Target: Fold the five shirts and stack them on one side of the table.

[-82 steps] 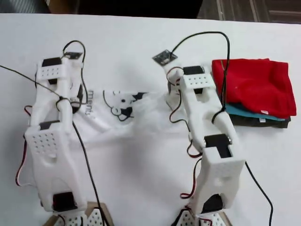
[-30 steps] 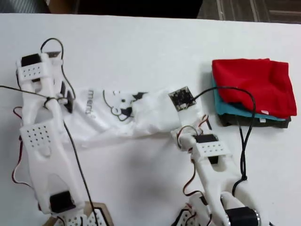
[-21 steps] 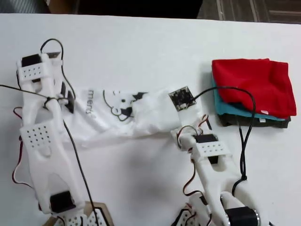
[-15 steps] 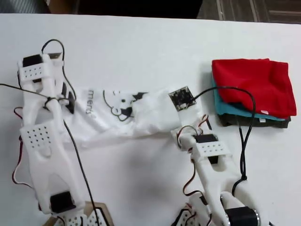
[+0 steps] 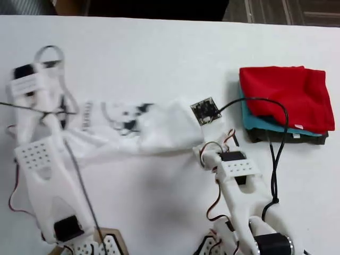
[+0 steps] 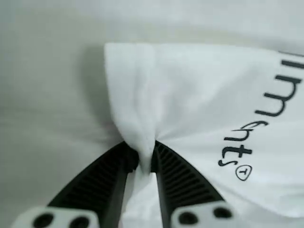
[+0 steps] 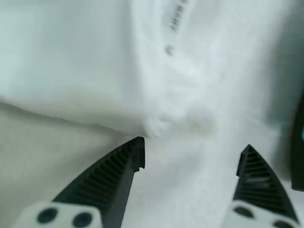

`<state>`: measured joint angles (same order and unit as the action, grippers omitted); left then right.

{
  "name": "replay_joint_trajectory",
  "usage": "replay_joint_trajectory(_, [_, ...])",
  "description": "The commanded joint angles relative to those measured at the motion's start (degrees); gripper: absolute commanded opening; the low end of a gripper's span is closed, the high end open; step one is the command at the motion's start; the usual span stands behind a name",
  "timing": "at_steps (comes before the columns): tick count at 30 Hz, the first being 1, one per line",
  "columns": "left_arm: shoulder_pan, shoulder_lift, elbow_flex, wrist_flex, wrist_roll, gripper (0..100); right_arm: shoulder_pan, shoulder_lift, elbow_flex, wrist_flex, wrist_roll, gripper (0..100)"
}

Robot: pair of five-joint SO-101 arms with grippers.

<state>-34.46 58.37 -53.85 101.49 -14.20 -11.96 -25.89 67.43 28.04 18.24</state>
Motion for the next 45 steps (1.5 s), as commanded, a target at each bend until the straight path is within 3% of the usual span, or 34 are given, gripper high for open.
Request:
replay_joint_trajectory(1, [-7.5,-5.8,-2.8,0.8,-3.8,3,-0.3,-0.2,-0.4,-0.9,-0.4,31.9])
replay_joint_trajectory(7, [-8.9,-8.7,-0.8,0.8,-5.9,3,-0.5,-0.2,-0.4,-0.9,-0.4,31.9])
replay_joint_trajectory(14, [-3.0,-10.2,5.8,1.0,-5.7,3,0.0,-0.4,-0.4,-0.6,-0.5,31.9])
replay_joint_trajectory(21, [11.5,-27.6,20.7,1.0,-5.7,3,1.8,-0.9,-0.6,1.8,-3.3,31.9])
replay_joint_trajectory(28, [32.3,-46.8,23.5,0.4,-3.5,3,8.0,-4.1,-0.4,8.7,-3.5,31.9])
replay_joint_trajectory(33, [42.2,-46.9,24.0,-3.3,-2.0,3,15.0,-10.7,1.8,13.5,-3.3,31.9])
replay_joint_trajectory(45, [52.9,-39.3,23.7,-12.8,-1.7,3,15.3,-17.9,9.1,8.9,-3.3,31.9])
